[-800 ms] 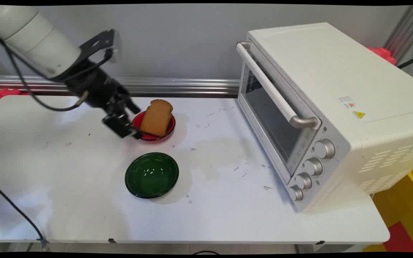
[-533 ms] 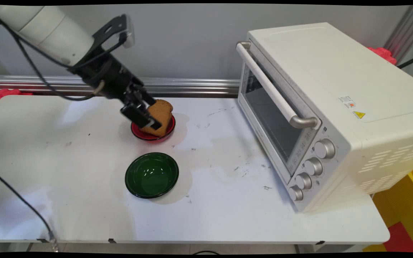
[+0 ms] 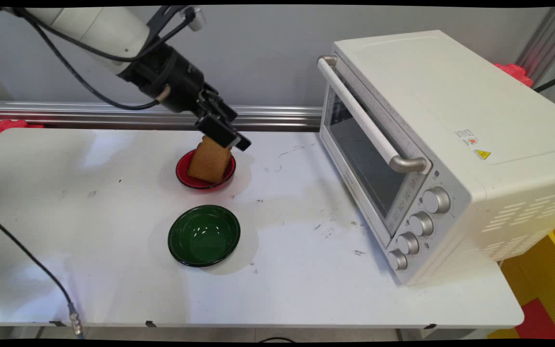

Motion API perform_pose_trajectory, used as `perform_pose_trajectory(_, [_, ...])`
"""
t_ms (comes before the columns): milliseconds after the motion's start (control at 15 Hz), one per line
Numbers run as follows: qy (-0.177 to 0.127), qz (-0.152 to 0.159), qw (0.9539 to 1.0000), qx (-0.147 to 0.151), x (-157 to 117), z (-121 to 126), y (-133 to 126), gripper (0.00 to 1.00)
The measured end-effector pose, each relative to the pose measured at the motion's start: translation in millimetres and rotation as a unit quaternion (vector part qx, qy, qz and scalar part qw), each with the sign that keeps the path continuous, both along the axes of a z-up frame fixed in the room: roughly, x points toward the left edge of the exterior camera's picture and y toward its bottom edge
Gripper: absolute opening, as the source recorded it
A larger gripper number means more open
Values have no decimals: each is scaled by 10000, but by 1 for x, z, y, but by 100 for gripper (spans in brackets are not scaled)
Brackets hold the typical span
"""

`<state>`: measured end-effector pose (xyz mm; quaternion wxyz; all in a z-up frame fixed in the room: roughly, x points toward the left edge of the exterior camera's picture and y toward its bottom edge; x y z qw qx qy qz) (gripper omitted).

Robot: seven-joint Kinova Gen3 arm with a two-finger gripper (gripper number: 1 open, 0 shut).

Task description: Open the oven

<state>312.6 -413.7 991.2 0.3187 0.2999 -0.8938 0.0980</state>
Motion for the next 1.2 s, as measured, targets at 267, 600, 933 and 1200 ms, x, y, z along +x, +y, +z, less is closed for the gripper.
perform_pose_trajectory(267, [147, -132, 9997, -109, -11, 1, -11, 100])
perform_pose_trajectory(600, [184, -417, 9987, -238, -29, 0, -27, 100])
perform_pose_trajectory(933, [273, -601, 9972, -341, -52, -1, -52, 100])
perform_pose_trajectory(1200, [328, -679, 9965, -373, -66, -2, -69, 100])
